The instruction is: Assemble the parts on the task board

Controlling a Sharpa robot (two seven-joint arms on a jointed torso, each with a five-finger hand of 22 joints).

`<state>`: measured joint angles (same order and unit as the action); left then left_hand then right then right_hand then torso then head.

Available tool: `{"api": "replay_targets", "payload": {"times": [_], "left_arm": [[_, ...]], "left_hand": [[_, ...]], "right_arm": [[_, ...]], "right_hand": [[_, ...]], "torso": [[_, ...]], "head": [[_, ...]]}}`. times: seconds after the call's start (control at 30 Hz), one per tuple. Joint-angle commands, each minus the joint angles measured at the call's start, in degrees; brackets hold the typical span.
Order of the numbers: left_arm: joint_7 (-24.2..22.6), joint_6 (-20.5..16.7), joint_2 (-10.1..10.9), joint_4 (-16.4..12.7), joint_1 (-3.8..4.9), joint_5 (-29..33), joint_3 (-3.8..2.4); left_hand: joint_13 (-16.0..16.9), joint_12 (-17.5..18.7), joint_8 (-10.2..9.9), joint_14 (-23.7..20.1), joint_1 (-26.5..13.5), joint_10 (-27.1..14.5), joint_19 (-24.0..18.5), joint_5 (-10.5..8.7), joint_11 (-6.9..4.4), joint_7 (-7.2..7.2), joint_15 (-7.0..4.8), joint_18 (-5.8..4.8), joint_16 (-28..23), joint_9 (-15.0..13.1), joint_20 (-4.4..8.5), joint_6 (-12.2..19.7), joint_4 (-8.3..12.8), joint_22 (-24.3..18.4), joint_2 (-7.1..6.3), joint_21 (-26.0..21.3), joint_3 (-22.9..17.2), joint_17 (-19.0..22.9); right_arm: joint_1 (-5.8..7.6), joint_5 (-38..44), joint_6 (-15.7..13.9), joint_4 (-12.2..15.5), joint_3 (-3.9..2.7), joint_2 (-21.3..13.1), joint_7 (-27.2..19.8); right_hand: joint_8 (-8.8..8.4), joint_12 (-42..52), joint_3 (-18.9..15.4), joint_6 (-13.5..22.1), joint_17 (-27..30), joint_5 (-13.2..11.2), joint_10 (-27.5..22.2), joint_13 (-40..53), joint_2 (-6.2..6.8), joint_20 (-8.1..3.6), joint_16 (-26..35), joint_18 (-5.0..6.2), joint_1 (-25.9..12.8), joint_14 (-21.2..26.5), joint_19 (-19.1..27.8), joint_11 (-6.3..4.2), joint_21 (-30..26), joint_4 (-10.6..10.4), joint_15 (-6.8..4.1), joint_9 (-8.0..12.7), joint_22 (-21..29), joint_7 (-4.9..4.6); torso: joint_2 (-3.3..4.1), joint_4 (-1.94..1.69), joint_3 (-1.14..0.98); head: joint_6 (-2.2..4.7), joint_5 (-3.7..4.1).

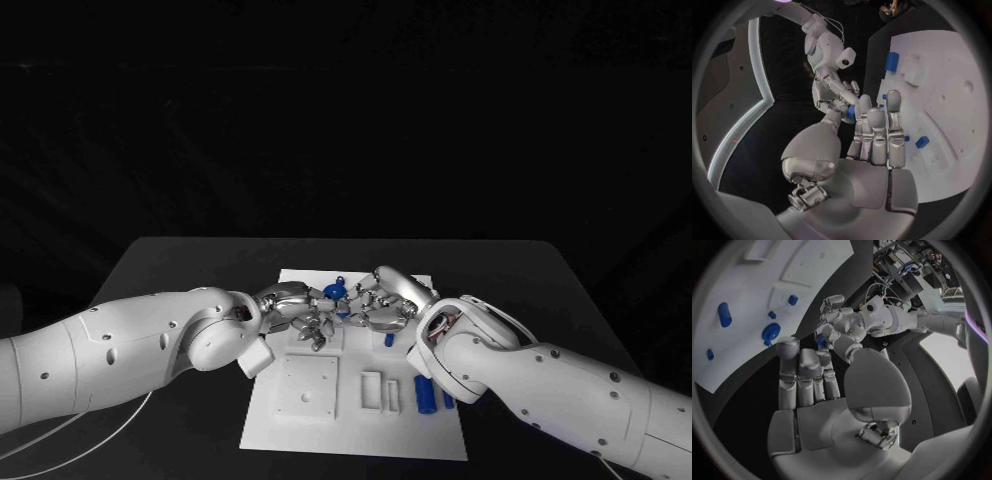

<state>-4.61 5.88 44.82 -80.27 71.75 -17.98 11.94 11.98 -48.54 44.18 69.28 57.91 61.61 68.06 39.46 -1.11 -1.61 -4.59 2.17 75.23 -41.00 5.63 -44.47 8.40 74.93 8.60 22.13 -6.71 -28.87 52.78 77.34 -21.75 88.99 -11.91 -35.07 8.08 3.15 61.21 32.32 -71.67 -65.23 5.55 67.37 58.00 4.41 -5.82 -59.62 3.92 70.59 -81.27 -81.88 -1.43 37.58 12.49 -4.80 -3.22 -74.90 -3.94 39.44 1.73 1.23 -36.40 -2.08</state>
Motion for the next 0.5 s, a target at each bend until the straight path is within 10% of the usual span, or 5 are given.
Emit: {"api": "replay_targets", "payload": {"times": [0.03, 0.17, 0.5], "left_arm": [[-1.8, 2.9, -0.2, -0.4, 0.18, 1.8, -0.22], [-1.7, 3.1, -0.1, -0.5, 0.18, 2.0, -0.22], [-1.9, 2.7, 0.0, -0.7, 0.18, 2.2, -0.22]], "left_hand": [[-0.1, 0.2, 0.6, -0.3, 2.1, 0.5, -0.3, -0.99, -0.08, 0.21, -0.02, -0.83, 0.4, -0.3, 0.06, 0.3, 0.6, 1.2, 1.41, 0.3, -0.8, 0.0], [0.1, 0.3, 0.5, -0.3, 4.0, 0.4, -0.4, -5.06, 0.08, -0.10, 0.13, -0.66, 0.6, -0.2, -0.07, 0.6, 0.6, 1.2, 2.69, 0.7, -0.9, 0.0], [0.2, 0.2, 0.6, -0.3, 4.4, 0.5, -0.7, -5.51, 0.12, -0.25, 0.09, -0.51, 1.1, -0.2, -0.05, 0.6, 2.0, 1.2, 3.89, 1.5, -1.2, -0.1]], "right_arm": [[-0.18, 0.0, 2.3, -0.1, 0.16, 0.0, 0.0], [-0.18, -0.1, 2.4, -0.2, 0.16, 0.0, 0.0], [-0.17, -1.5, 1.6, -0.3, 0.16, -0.1, -0.3]], "right_hand": [[0.49, 0.4, -0.2, -1.0, 0.0, 0.4, -0.3, 0.1, -0.83, 0.02, 0.0, 0.90, 0.0, 0.5, 0.3, -0.05, -0.3, 0.0, 0.06, -0.6, -3.9, 0.31], [0.48, 0.4, -0.3, -0.9, 0.0, 0.5, -0.3, 0.1, -0.79, 0.03, 0.1, 0.92, -0.1, 0.6, 0.4, -0.04, -0.5, 0.0, 0.08, -0.6, -3.9, 0.30], [0.41, -1.3, -9.7, 1.0, 0.8, 11.0, -1.9, -1.8, 0.75, 0.29, 1.0, 1.00, -1.3, 1.0, 0.5, 0.21, -2.2, -1.7, 0.34, -0.5, -3.4, 0.35]], "torso": [[-0.01, 0.00, 0.03], [-0.02, 0.00, 0.02], [0.00, 0.05, 0.00]], "head": [[-0.07, -0.01], [-0.03, -0.03], [-0.14, -0.10]]}}
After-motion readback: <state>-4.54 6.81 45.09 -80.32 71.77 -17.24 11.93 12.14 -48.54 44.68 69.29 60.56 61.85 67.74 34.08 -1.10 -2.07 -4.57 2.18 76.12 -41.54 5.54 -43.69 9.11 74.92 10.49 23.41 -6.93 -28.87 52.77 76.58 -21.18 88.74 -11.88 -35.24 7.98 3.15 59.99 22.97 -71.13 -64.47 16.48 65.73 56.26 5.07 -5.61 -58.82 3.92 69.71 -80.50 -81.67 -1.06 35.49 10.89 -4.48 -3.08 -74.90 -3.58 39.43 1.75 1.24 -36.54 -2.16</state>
